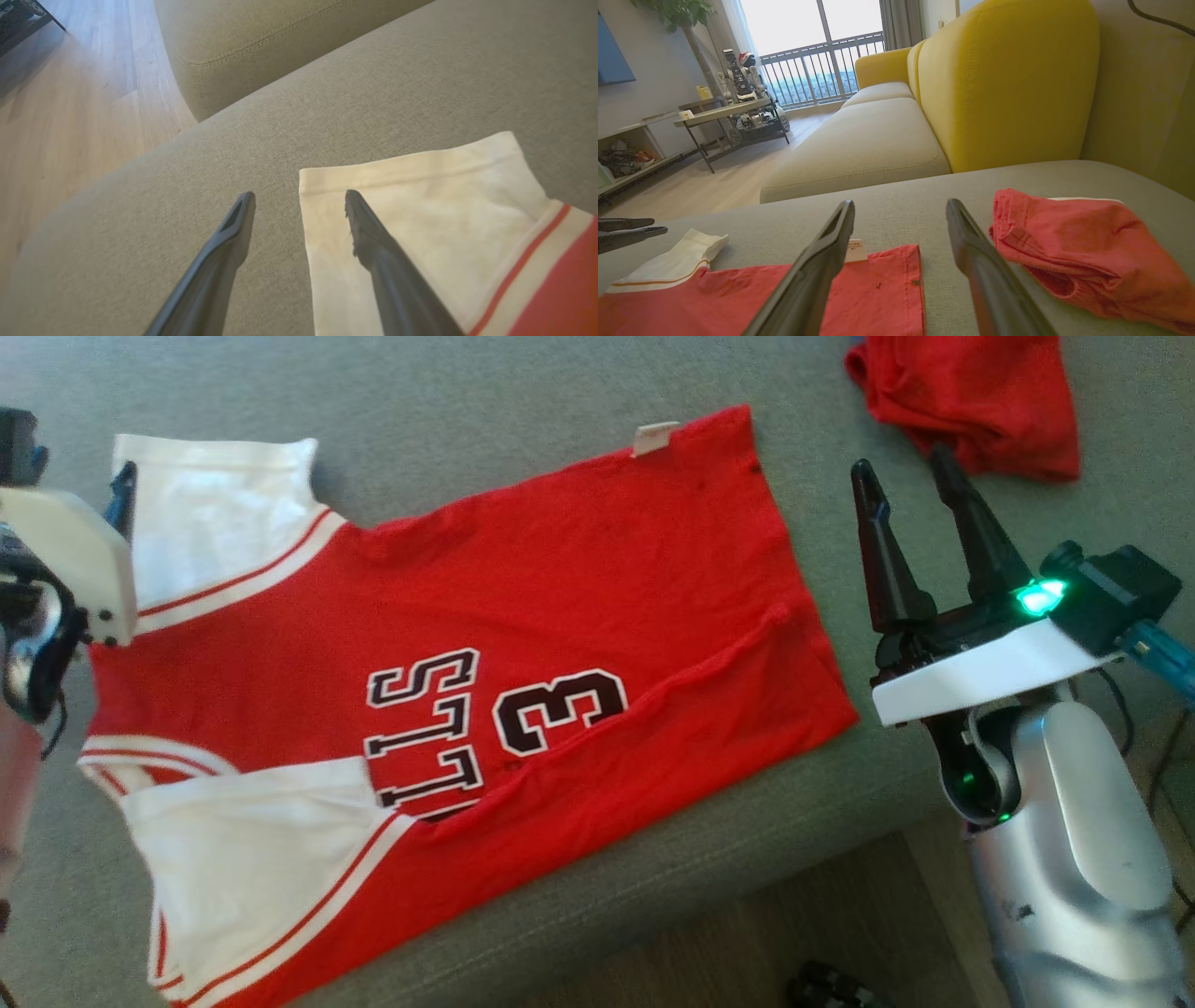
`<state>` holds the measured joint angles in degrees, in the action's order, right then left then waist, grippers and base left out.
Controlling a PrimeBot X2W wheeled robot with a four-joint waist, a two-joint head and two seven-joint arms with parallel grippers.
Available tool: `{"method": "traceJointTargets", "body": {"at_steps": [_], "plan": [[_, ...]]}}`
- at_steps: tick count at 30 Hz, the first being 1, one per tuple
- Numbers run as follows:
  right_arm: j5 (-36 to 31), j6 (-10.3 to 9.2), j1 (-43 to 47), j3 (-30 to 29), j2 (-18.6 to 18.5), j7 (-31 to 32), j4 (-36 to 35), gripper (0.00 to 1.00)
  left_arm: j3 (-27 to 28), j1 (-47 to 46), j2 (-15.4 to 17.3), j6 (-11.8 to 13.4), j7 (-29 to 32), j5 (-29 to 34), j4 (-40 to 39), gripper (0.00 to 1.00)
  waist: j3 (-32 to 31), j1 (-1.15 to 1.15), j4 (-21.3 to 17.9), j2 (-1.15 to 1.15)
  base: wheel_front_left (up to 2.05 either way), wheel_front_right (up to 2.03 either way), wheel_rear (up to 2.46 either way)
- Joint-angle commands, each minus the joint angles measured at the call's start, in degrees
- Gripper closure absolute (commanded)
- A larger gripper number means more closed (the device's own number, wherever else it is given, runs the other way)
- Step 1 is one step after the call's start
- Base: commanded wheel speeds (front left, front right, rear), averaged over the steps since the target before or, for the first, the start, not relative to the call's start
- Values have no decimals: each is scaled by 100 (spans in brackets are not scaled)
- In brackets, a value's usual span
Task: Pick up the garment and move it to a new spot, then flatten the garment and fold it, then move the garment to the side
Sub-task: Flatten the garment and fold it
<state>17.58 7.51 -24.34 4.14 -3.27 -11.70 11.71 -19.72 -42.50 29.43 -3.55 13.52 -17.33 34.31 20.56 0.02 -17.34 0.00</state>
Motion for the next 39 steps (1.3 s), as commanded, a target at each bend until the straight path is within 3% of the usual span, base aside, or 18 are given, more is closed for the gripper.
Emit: {"method": "traceJointTargets", "body": {"at_steps": [1, 15, 22, 23, 24, 25, 32, 39], "plan": [[18, -2, -156, 127, 38, -75, -260, 0, 182, -391, 345, -43, -2, 37, -15, 0, 157, -2, -179, 0, 0, 0, 0], [81, -2, -103, 88, 39, -169, -335, 0, -113, -1104, 349, -166, 170, 169, 1109, 0, 389, -2, -376, 0, 0, 0, 0], [11, -2, -99, 42, 39, -174, -312, 0, -138, -1259, 179, -214, 85, 23, 1531, 0, 419, -2, -328, 0, 0, 0, 0], [-8, -2, -96, 42, 39, -167, -307, 0, -140, -1256, 118, -251, 122, -61, 1588, 6, 412, -2, -308, 0, 0, 0, 0], [-27, -2, -91, 33, 39, -161, -306, 0, -142, -1258, 62, -284, 149, -147, 1628, 77, 403, -2, -282, 0, 0, 0, 0], [-47, -2, -87, 22, 39, -152, -305, 0, -146, -1268, 25, -305, 156, -212, 1656, 100, 392, -2, -255, 0, 0, 0, 0], [-141, -2, -171, -19, 39, 83, -133, 0, -186, -1301, -142, -356, -426, -396, 1517, 100, 187, -2, 74, 0, 0, 0, 0], [-375, -2, -558, -139, -13, 430, 309, 0, -45, -895, -485, -372, -1274, -791, 865, 100, -96, -2, 794, 0, 0, 0, 0]]}}
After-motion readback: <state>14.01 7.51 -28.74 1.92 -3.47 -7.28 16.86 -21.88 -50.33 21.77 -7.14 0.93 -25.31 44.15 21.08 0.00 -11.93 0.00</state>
